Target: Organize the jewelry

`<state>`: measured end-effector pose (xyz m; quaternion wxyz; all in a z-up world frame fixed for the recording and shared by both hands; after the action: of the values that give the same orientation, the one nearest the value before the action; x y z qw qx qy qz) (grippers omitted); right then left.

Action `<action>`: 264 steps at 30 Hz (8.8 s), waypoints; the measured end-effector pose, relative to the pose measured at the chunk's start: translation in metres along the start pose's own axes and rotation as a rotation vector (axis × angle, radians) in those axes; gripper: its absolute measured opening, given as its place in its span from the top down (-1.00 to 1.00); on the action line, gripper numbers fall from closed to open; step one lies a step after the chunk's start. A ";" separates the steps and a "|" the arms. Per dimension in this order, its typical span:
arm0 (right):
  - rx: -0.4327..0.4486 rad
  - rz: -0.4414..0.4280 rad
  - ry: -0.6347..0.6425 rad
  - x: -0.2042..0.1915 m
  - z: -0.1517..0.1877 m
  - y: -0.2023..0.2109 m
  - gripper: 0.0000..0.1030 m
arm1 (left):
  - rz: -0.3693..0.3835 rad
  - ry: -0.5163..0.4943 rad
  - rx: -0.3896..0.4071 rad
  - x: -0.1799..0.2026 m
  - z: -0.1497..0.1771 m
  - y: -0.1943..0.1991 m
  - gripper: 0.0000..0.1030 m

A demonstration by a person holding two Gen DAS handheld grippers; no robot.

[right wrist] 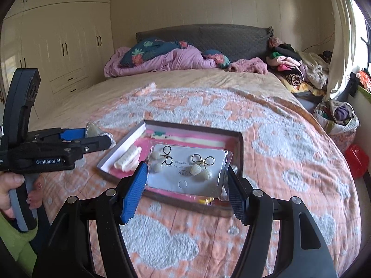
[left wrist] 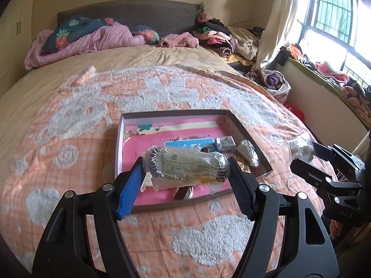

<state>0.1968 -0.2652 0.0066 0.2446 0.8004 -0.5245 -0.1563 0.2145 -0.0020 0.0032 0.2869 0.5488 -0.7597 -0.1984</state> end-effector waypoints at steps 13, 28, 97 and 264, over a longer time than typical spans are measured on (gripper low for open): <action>-0.005 0.018 -0.012 0.007 -0.010 -0.019 -0.24 | -0.005 -0.006 -0.011 -0.002 -0.009 -0.018 -0.22; -0.034 0.042 -0.008 0.013 -0.007 -0.042 -0.24 | -0.018 -0.011 -0.047 -0.012 -0.004 -0.046 -0.22; -0.261 0.008 0.009 0.004 0.050 -0.128 -0.56 | -0.035 0.034 -0.147 -0.041 0.023 -0.101 -0.24; -0.257 0.401 -0.229 0.198 0.074 -0.072 -0.91 | -0.515 0.417 -0.106 -0.204 0.035 0.000 -0.82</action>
<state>0.2936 -0.4398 -0.0938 0.3094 0.6199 -0.6728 -0.2594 0.2389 0.1909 -0.0676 0.4049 0.7357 -0.5098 -0.1868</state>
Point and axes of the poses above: each gripper's, at about its wrist camera, not at the fingertips, and y roughly against the way its jaws point, x to its right, z to its underside, the point moved 5 cm from there along -y, roughly the way its jaws point, and after that the axes turned 7 degrees about z, right-handed, at the moved point
